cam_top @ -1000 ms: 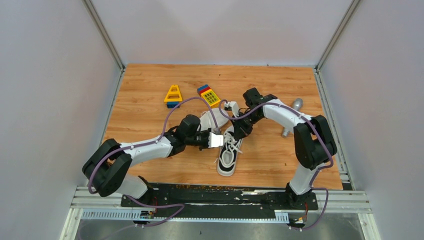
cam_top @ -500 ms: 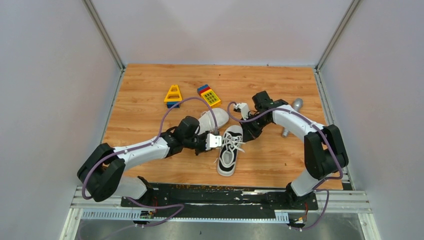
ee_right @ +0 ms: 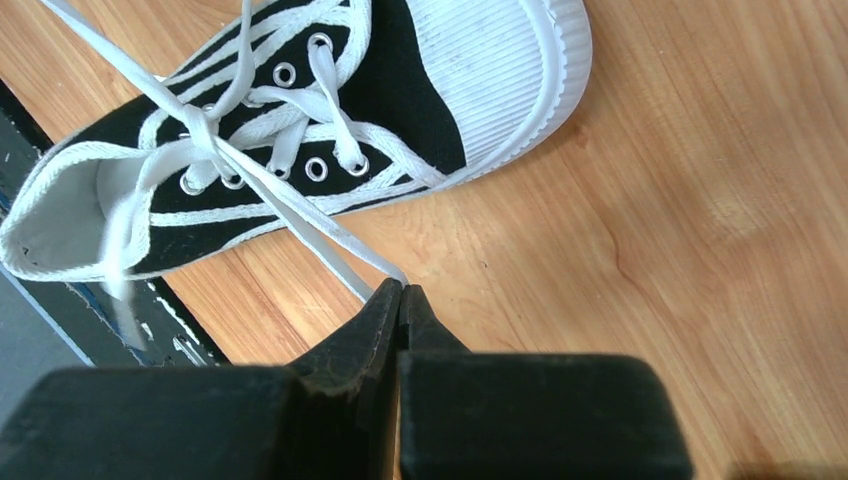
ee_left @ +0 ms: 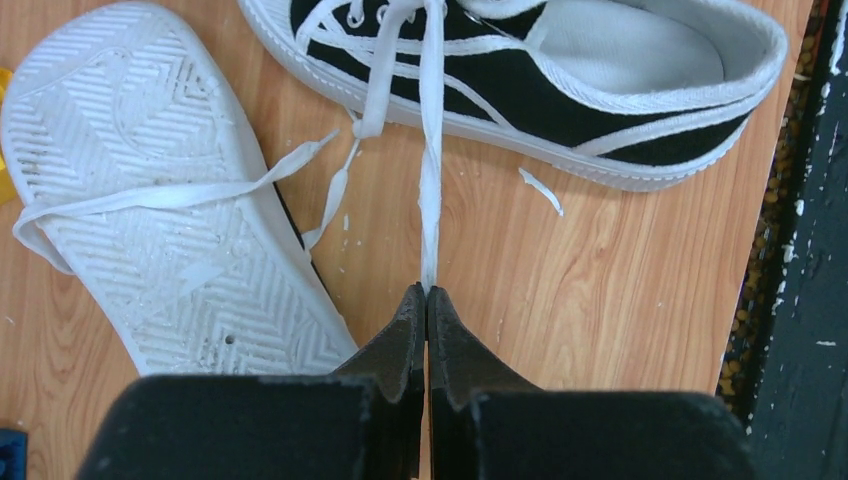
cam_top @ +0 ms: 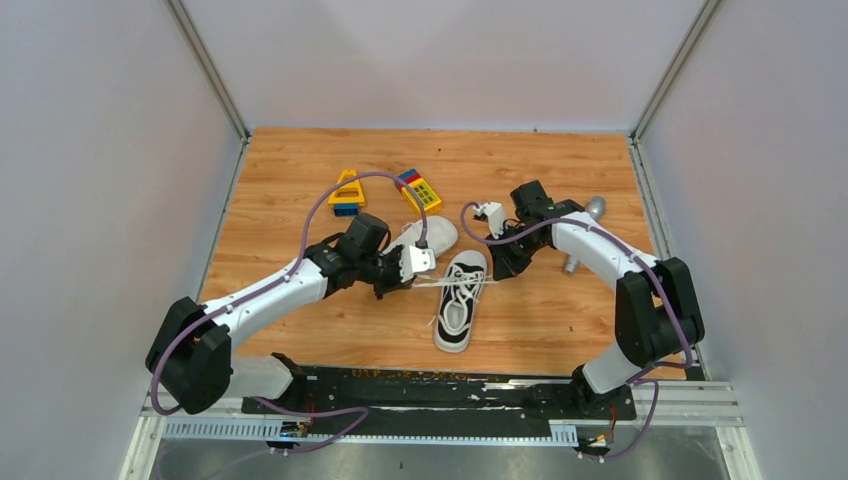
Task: Tie the shoes
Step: Tie the shoelace on the shoe.
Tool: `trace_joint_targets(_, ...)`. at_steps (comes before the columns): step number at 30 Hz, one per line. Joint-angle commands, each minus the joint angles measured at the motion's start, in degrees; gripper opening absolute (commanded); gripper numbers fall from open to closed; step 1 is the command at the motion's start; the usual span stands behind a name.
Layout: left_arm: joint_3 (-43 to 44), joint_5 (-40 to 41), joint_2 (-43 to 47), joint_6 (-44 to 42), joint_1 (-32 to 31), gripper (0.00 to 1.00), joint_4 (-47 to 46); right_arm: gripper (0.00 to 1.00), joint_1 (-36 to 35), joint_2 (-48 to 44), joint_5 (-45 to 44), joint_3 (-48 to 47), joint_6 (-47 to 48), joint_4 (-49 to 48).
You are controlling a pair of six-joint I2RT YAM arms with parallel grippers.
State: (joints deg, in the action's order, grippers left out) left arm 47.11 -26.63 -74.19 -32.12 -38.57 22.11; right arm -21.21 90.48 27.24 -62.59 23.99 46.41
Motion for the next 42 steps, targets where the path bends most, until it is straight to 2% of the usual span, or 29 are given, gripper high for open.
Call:
trace_joint_targets(1,0.1,2.3,-0.1,-4.8,1.0,0.00,6.8,0.00,1.1,-3.0,-5.5,1.8,0.9,-0.2)
trace_joint_targets(6,-1.2,2.4,-1.0,-6.3,1.0,0.00,8.6,0.00,2.8,-4.3,-5.5,4.5,1.5,-0.1)
trace_joint_targets(13,-3.7,8.6,-2.3,-10.1,1.8,0.00,9.5,0.00,6.5,-6.9,-6.0,7.5,2.4,-0.2)
trace_joint_targets(28,-6.4,19.6,-7.3,-8.3,5.3,0.00,5.3,0.00,10.7,-3.8,-5.0,11.2,-0.5,-2.6)
trace_joint_targets(38,-4.0,19.3,-9.9,-9.7,5.5,0.00,6.5,0.00,11.3,1.7,-4.7,7.3,-1.1,-2.8)
trace_joint_targets(41,-0.3,16.1,-8.3,-9.8,5.4,0.00,9.6,0.00,11.4,1.0,1.1,2.9,-1.2,0.2)
trace_joint_targets(42,0.4,13.0,-6.2,-9.3,5.4,0.04,9.8,0.00,11.4,0.4,3.3,1.3,-1.4,1.1)
